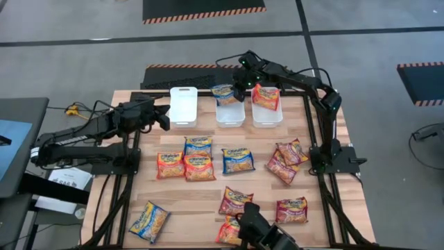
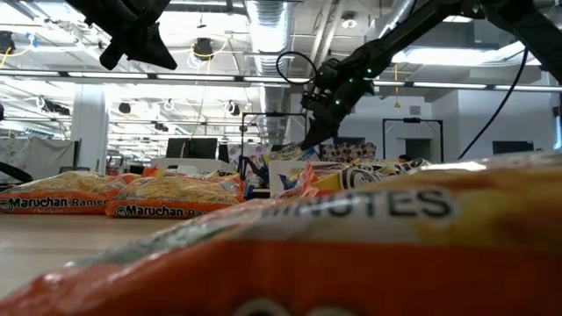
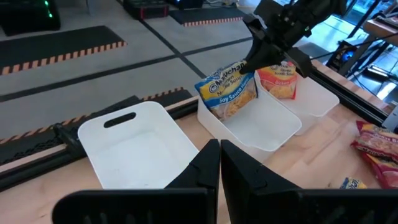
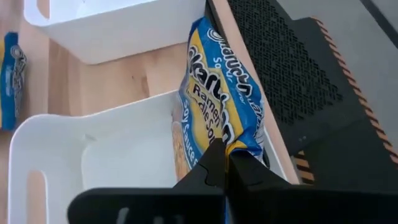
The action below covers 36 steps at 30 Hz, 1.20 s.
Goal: Sort Maruchan noodles
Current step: Put the bottom right blue noodle pack into the top middle white bin, then put the bottom red noodle pack into the top left white bin
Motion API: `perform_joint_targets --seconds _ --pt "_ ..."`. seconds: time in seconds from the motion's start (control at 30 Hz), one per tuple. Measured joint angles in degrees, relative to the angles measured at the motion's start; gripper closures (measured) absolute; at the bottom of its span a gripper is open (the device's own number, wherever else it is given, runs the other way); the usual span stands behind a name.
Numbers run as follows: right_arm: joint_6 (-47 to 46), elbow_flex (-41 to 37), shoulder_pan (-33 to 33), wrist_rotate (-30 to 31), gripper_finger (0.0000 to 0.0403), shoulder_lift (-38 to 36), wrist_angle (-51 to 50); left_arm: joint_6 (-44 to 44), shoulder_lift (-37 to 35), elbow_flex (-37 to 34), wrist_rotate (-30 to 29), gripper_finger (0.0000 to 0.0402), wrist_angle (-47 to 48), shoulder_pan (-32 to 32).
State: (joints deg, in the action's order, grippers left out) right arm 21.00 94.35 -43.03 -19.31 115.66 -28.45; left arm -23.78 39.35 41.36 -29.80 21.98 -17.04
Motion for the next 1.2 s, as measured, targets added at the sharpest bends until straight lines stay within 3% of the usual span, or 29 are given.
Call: perform_joint_targets --seconds 0.3,0.6,0.77,1.03,1.2 --pt "0.1 0.0 1.0 4.9 0.0341 0.0 -2.6 0.0 0.0 0.0 0.0 0.0401 0.0 0.0" --pt "-0.2 0.0 1.4 6.4 0.0240 -0.4 -4.0 2.9 0.0 0.0 1.5 0.0399 0.1 0.0" --pt "-1.6 0.0 1.4 6.4 0.0194 -2.7 -4.8 0.8 0.0 0.0 4.4 0.0373 2.3 0.0" --pt "-1.6 0.0 1.4 7.6 0.0176 -8.6 -4.6 -2.3 0.0 0.0 3.5 0.0301 3.6 0.0" --pt "-5.6 0.0 1.8 7.6 0.0175 -13.9 -5.4 -2.9 0.0 0.0 3.0 0.0286 2.9 0.0"
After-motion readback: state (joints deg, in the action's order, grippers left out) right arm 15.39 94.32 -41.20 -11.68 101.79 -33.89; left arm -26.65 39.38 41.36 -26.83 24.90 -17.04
